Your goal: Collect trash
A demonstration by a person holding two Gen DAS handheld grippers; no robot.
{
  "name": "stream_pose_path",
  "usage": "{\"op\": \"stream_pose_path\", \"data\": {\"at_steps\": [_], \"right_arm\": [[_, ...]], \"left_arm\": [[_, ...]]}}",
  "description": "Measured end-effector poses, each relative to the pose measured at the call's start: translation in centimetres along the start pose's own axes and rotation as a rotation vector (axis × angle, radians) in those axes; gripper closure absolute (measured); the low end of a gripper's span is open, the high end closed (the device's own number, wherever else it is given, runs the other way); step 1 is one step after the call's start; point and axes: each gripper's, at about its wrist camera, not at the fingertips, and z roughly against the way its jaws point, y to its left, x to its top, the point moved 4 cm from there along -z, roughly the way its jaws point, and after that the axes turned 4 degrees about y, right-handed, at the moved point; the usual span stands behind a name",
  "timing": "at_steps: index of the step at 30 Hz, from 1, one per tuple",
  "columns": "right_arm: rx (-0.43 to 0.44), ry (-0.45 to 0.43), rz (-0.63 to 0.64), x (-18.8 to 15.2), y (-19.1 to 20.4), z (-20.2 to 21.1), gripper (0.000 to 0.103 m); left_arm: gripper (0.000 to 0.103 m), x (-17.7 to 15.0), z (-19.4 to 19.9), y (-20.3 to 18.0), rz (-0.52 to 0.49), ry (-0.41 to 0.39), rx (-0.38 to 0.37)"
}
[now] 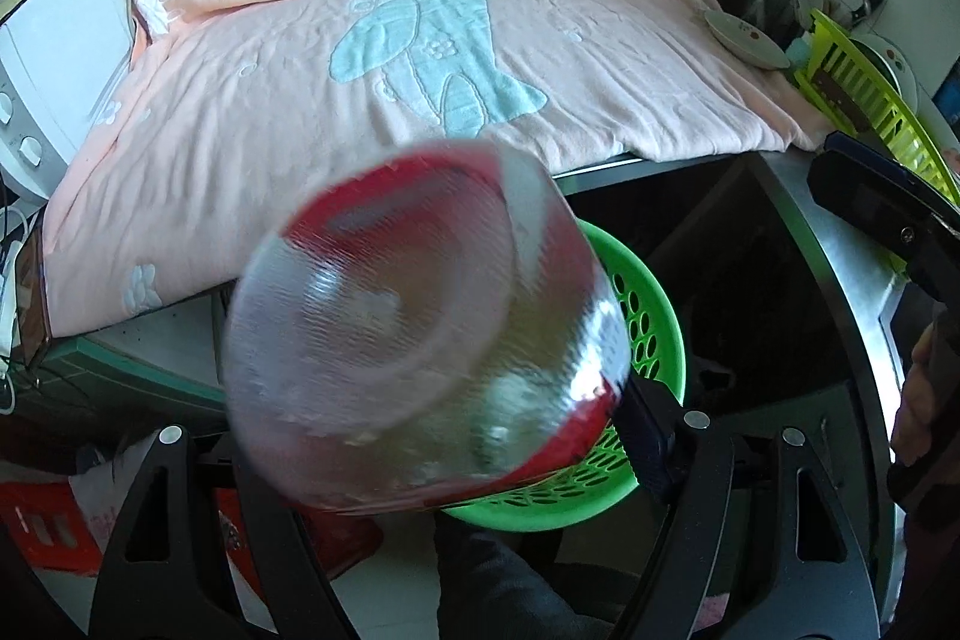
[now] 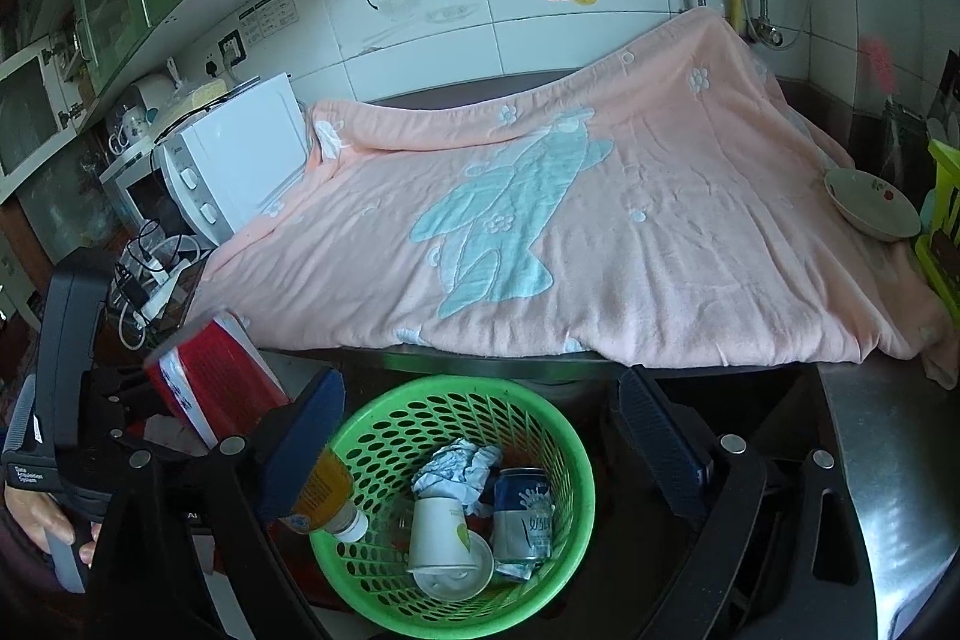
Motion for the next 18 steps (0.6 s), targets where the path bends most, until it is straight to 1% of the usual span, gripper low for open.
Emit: {"op": "stream_pose_path", "data": {"at_steps": [1, 3, 7, 12, 18], "right_arm": [[0.001, 0.000, -0.002, 0.0, 0.0, 0.0, 0.013], [0.000, -0.003, -0.004, 0.0, -0.1, 0.1, 0.013], [-0.001, -0.004, -0.012, 0.0, -0.2, 0.2, 0.013], [-0.006, -0.006, -0.013, -0.1, -0.2, 0.4, 0.013], [-0.019, -0.007, 0.002, -0.2, 0.2, 0.7, 0.013]], "left_arm": [[0.023, 0.0, 0.0, -0.1, -0.003, 0.003, 0.003], [0.019, 0.0, 0.0, -0.1, -0.008, 0.002, 0.013], [0.015, -0.1, 0.1, -0.1, -0.008, 0.005, 0.015], [0.014, 0.1, 0.4, 0.2, 0.006, -0.011, 0.011], [0.013, 0.5, 1.6, 0.8, 0.020, -0.059, 0.025]]}}
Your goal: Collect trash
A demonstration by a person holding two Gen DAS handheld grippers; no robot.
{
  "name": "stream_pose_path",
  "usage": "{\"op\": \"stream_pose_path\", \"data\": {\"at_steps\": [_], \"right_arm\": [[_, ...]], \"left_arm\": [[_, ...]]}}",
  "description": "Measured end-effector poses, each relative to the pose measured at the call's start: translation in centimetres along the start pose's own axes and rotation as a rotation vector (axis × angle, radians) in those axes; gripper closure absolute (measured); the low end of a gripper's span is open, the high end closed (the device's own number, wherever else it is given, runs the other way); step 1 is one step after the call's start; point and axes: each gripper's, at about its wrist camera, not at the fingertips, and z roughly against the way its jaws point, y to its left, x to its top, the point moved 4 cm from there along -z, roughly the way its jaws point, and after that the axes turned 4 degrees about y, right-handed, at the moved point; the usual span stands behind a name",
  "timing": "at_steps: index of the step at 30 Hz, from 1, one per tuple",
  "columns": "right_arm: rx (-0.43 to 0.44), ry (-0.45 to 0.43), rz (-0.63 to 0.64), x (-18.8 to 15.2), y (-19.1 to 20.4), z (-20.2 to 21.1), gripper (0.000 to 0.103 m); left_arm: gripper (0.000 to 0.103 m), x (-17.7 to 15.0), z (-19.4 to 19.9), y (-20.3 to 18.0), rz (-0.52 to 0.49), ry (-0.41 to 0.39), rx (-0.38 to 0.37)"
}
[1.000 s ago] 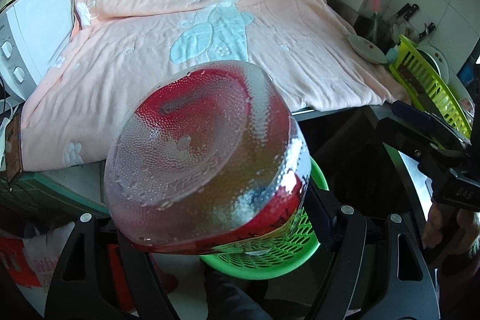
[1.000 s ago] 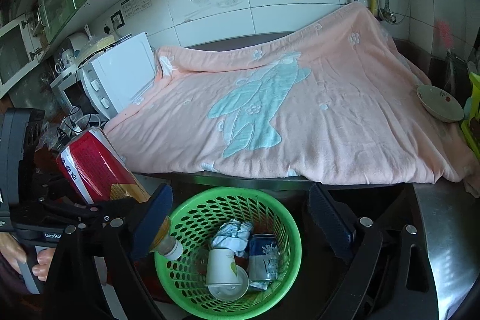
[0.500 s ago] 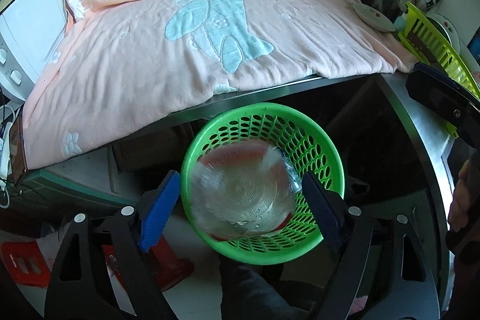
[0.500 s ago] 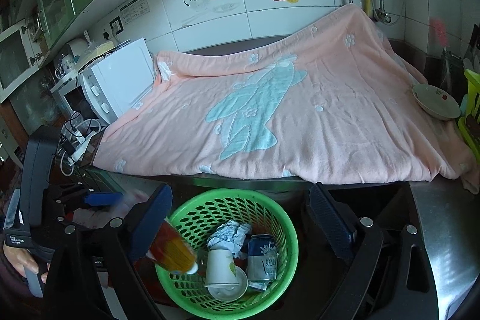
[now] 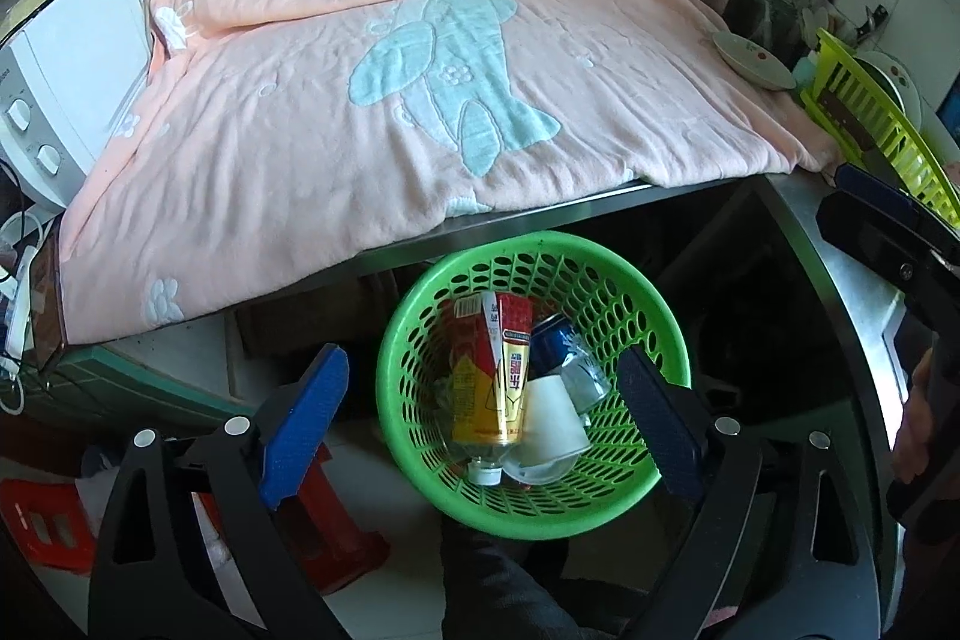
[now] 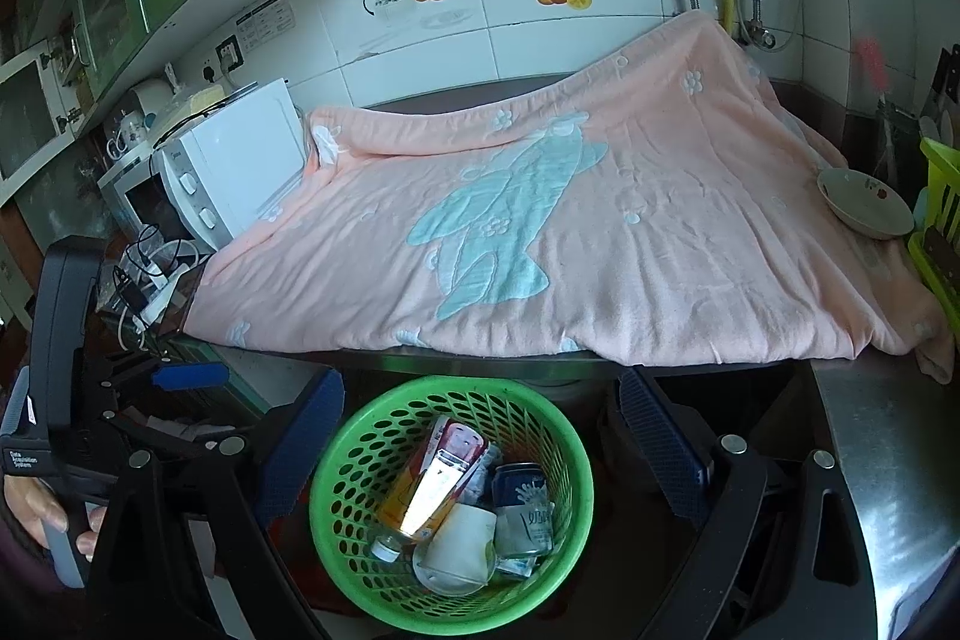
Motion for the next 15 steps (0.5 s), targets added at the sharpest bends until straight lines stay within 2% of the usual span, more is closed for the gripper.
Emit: {"op": "stream_pose_path", "data": {"at_steps": [9, 15], "right_arm": [[-0.021, -0.006, 0.035, 0.4, 0.8, 0.5, 0.012], [-0.037, 0.008, 0.060, 0.5, 1.5, 0.6, 0.010]], "left_arm": [[0.013, 1.5, 2.5, 1.7, 0.043, -0.105, 0.026], [0.008, 2.4, 4.2, 2.7, 0.078, -0.188, 0.061]]}}
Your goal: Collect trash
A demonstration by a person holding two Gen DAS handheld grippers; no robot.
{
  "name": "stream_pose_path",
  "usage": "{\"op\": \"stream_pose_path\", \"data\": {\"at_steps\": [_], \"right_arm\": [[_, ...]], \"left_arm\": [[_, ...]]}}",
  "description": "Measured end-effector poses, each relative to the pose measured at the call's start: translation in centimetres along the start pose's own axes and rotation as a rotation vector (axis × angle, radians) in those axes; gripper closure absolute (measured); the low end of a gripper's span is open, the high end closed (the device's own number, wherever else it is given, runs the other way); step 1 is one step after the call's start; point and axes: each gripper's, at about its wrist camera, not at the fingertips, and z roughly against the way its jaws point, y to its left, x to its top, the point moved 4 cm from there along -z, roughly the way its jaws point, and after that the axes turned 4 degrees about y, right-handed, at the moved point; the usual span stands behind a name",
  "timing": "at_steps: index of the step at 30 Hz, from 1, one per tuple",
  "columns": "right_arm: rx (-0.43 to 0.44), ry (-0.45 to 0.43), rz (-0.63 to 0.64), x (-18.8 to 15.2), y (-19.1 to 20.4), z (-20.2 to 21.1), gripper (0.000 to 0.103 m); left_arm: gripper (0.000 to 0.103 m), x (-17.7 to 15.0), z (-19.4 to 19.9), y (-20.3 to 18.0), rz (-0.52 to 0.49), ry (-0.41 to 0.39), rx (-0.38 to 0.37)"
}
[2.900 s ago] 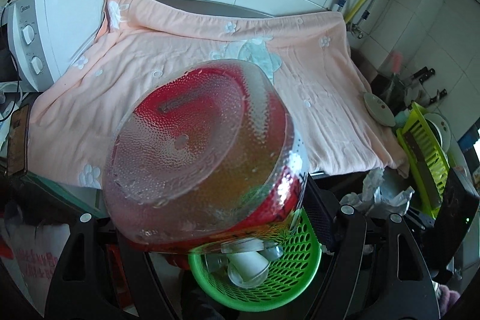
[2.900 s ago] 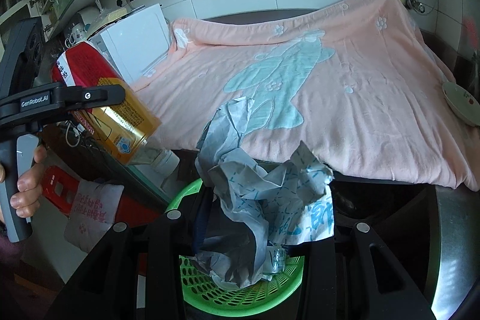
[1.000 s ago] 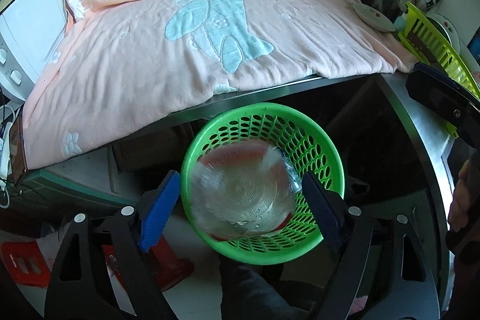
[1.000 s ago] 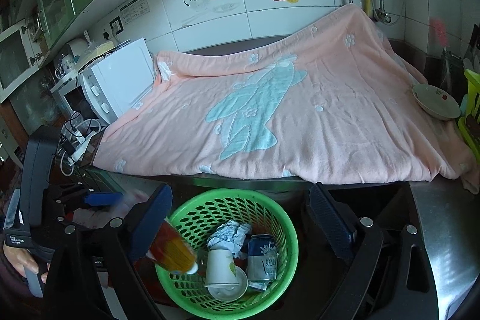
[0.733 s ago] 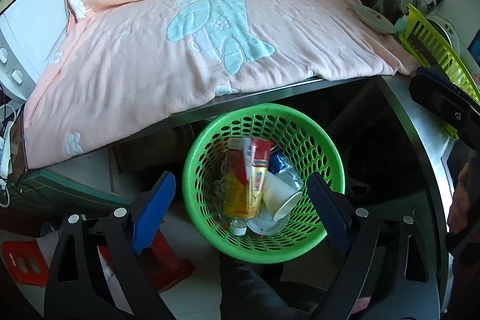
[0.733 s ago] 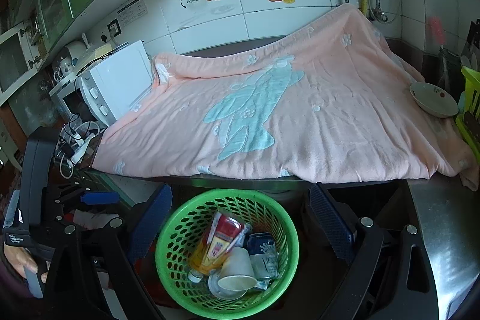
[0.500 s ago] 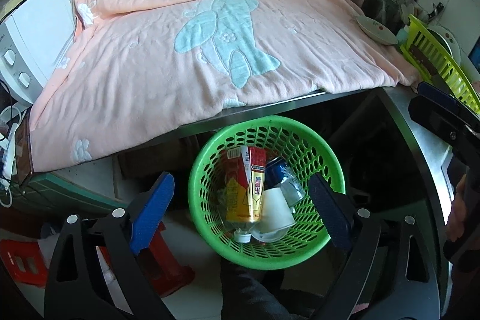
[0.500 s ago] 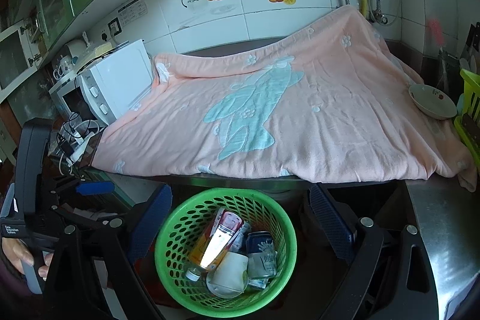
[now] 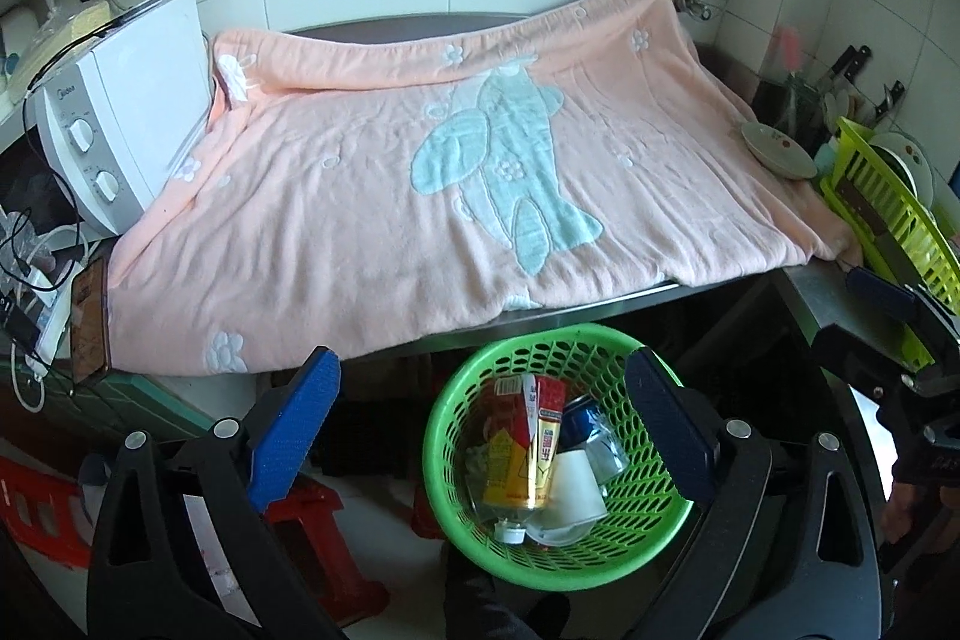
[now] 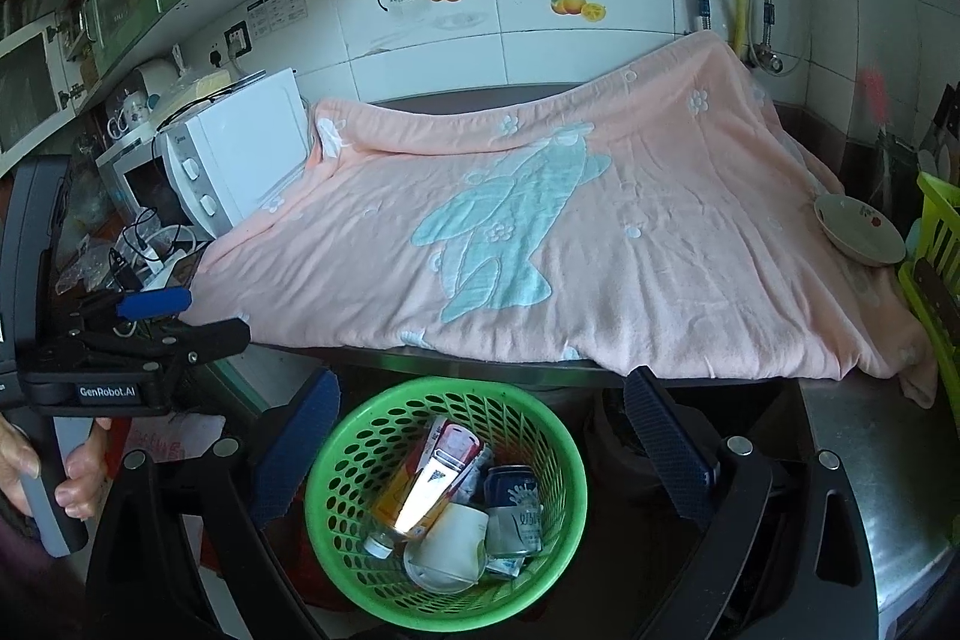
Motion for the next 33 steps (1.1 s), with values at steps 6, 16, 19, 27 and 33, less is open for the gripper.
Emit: {"op": "stream_pose_path", "data": {"at_steps": [6, 16, 19, 27, 33], "right_arm": [[-0.033, 0.009, 0.011, 0.2, 0.4, 0.1, 0.010], [-0.062, 0.020, -0.007, 0.4, 0.3, 0.1, 0.010], [-0.077, 0.018, 0.001, 0.5, 0.4, 0.1, 0.009], [-0.088, 0.018, 0.008, 0.7, 0.4, 0.0, 0.009], [-0.094, 0.012, 0.011, 1.0, 0.4, 0.1, 0.009]], "left_arm": [[0.008, 1.0, 1.2, 0.4, -0.021, -0.086, 0.026], [0.008, 1.6, 2.3, 1.6, 0.028, -0.138, -0.006], [0.006, 1.6, 2.5, 1.9, 0.034, -0.140, -0.010], [0.005, 1.5, 3.1, 1.4, -0.019, -0.178, 0.019], [0.005, 1.5, 3.1, 0.9, -0.036, -0.178, 0.031]]}}
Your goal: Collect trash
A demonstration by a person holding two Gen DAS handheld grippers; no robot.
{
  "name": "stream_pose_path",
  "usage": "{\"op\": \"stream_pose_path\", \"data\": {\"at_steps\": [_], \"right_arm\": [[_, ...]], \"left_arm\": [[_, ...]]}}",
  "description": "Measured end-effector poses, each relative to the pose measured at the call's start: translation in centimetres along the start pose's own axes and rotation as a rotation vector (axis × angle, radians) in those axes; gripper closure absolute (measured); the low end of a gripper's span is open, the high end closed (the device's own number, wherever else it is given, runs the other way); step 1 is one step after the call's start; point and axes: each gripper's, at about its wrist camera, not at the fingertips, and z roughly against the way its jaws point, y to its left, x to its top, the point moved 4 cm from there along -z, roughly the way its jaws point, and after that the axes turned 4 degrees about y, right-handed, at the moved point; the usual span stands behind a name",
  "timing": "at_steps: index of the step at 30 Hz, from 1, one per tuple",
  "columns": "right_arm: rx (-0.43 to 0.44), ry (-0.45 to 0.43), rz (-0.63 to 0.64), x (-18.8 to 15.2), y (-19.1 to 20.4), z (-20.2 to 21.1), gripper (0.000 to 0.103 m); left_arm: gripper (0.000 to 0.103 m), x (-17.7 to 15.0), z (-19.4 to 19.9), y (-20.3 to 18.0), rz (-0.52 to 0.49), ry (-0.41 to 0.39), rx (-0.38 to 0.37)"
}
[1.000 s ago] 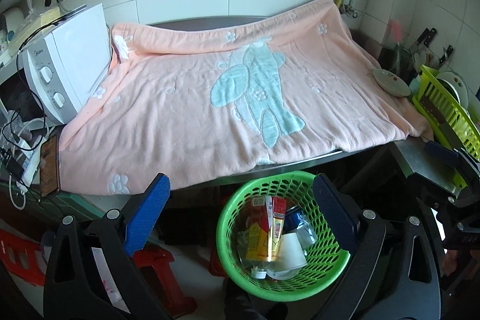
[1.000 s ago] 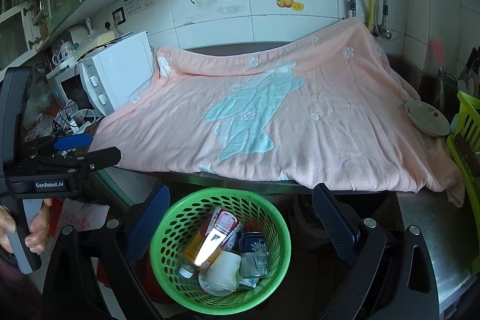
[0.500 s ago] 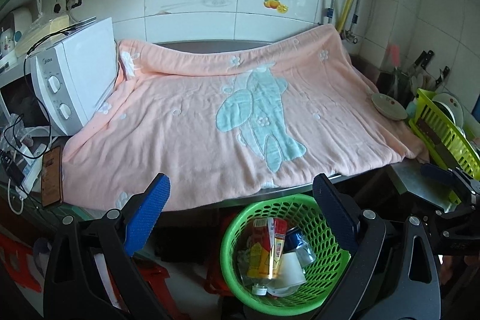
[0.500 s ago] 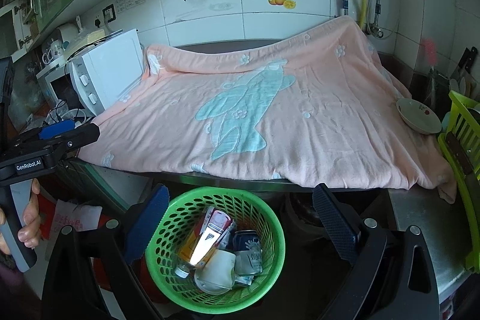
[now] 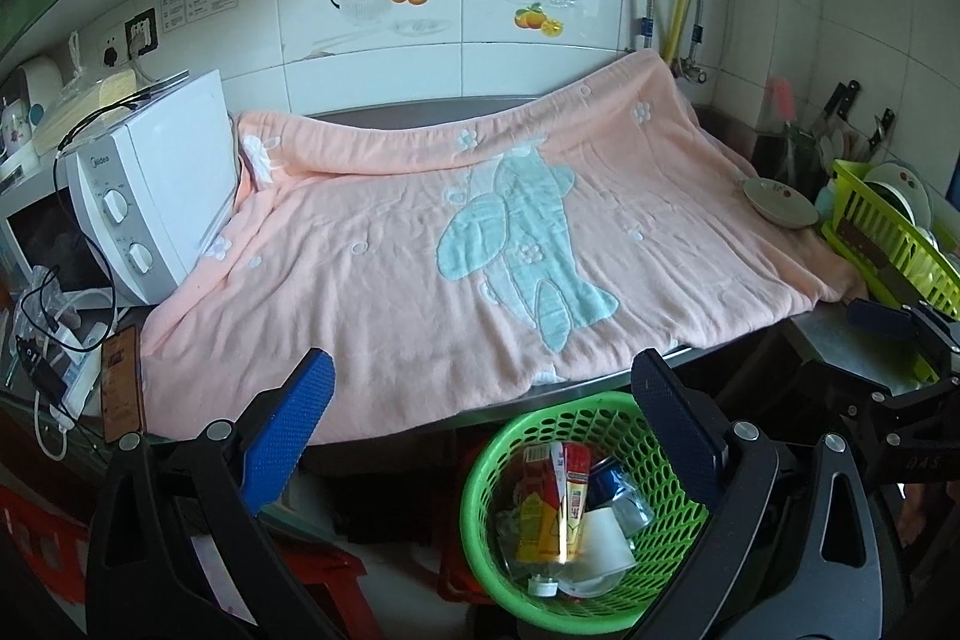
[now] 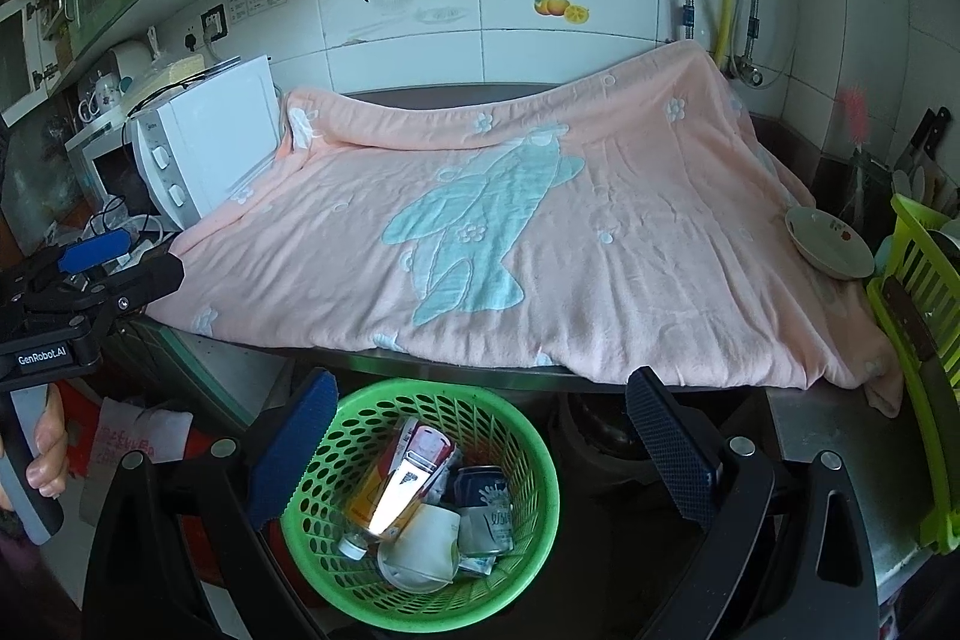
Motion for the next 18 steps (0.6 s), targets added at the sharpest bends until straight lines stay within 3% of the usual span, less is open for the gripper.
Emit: {"op": "stream_pose_path", "data": {"at_steps": [18], "right_arm": [[-0.016, -0.032, 0.009, 1.1, 0.0, 0.6, 0.008]], "left_arm": [[0.005, 0.8, 1.4, 1.0, 0.033, -0.063, 0.062]]}}
